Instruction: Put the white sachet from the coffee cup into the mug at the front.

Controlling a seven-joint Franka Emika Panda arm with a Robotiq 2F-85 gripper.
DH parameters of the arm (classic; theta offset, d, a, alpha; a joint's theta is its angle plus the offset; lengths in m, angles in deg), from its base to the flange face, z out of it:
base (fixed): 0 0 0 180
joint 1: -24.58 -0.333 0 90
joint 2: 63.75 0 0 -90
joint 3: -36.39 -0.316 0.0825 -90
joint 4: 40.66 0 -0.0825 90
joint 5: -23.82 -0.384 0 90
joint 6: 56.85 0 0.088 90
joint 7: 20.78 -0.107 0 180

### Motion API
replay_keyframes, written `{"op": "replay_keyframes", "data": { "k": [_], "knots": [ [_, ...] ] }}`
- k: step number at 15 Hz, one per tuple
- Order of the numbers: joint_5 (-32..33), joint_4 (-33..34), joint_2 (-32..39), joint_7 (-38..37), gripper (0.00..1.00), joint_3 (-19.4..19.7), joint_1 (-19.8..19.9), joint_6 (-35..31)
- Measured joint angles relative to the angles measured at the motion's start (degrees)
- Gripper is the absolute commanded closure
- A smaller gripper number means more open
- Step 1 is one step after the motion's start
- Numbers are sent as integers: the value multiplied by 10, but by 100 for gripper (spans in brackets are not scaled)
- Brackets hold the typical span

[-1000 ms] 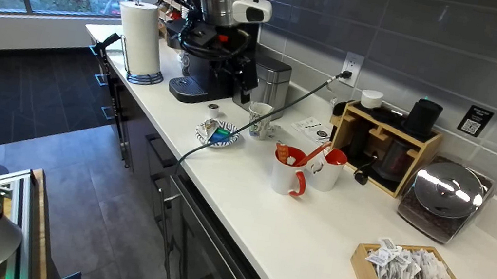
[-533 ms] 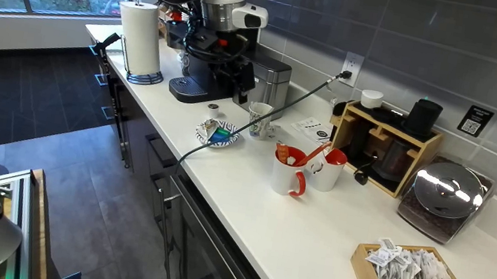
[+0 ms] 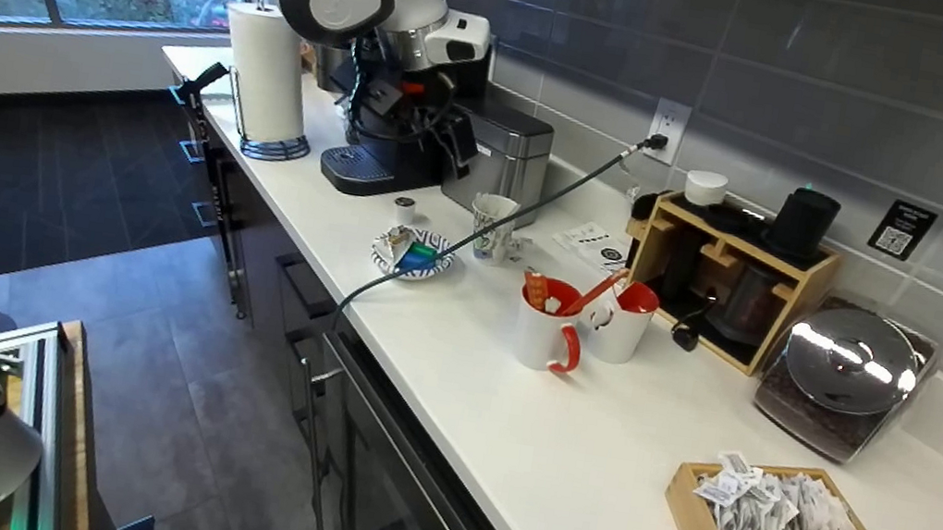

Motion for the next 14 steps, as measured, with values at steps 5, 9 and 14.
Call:
{"op": "replay_keyframes", "data": {
  "k": [5, 9, 14],
  "knots": [
    [-35, -3, 57, 7, 0, -33, -25, -61],
    [-69, 5, 89, 32, 0, -36, -22, -79],
    [-100, 30, 121, 91, 0, -37, -5, -97]
  ]
}}
